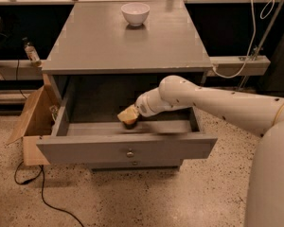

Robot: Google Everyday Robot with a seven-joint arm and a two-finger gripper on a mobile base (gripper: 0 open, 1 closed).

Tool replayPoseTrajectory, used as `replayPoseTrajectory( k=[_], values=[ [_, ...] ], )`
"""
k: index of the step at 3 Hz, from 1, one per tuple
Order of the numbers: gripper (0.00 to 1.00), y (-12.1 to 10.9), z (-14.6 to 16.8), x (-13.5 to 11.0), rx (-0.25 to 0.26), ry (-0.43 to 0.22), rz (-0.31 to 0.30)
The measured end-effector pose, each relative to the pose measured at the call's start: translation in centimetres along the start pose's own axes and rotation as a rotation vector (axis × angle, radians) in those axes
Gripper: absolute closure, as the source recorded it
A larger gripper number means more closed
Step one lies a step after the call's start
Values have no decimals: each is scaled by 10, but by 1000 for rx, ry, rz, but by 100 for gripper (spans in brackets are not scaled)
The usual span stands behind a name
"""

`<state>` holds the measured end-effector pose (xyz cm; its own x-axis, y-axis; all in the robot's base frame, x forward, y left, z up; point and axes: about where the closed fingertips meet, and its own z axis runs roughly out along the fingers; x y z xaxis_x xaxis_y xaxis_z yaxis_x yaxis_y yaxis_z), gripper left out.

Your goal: Place orange into top drawer

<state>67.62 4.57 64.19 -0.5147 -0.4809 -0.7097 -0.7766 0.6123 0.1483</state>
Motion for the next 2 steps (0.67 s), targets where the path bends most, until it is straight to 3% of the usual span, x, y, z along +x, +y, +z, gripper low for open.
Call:
replayPoseTrajectory(
  k=[1,2],
  values=[
    [0,-4,-14,7,-10,-42,34],
    [0,-11,-55,9,-4,-105,54]
  ],
)
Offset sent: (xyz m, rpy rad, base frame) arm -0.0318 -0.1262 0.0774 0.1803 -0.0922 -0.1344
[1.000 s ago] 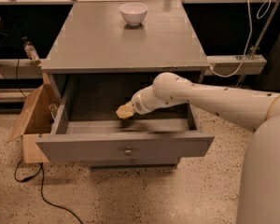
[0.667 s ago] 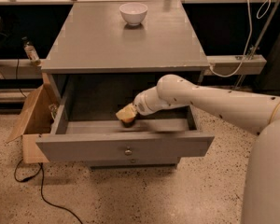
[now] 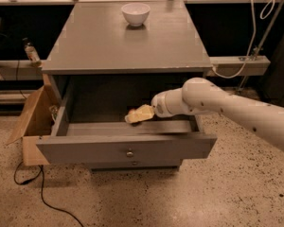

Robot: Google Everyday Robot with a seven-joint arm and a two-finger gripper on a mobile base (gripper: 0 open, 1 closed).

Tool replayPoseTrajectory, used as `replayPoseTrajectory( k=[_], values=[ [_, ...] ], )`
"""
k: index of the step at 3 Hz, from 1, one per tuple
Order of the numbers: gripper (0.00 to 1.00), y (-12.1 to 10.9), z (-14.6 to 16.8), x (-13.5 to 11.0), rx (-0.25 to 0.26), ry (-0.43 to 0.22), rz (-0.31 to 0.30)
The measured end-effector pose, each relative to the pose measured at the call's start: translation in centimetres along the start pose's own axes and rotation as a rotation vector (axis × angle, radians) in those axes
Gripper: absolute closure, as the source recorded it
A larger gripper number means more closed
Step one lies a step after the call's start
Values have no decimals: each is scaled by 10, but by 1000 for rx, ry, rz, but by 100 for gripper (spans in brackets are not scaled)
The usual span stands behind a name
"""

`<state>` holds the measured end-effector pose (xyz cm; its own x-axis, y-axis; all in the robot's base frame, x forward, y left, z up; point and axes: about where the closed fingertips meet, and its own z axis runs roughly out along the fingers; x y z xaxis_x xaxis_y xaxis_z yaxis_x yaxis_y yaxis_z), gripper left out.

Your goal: Place orange into top drawer

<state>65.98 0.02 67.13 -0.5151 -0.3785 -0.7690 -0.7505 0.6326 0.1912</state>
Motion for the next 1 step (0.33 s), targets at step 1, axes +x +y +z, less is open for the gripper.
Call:
replayPoseTrajectory(
  k=[1],
  values=[
    [0,-16,-60,-3,33,-59,19]
  ],
)
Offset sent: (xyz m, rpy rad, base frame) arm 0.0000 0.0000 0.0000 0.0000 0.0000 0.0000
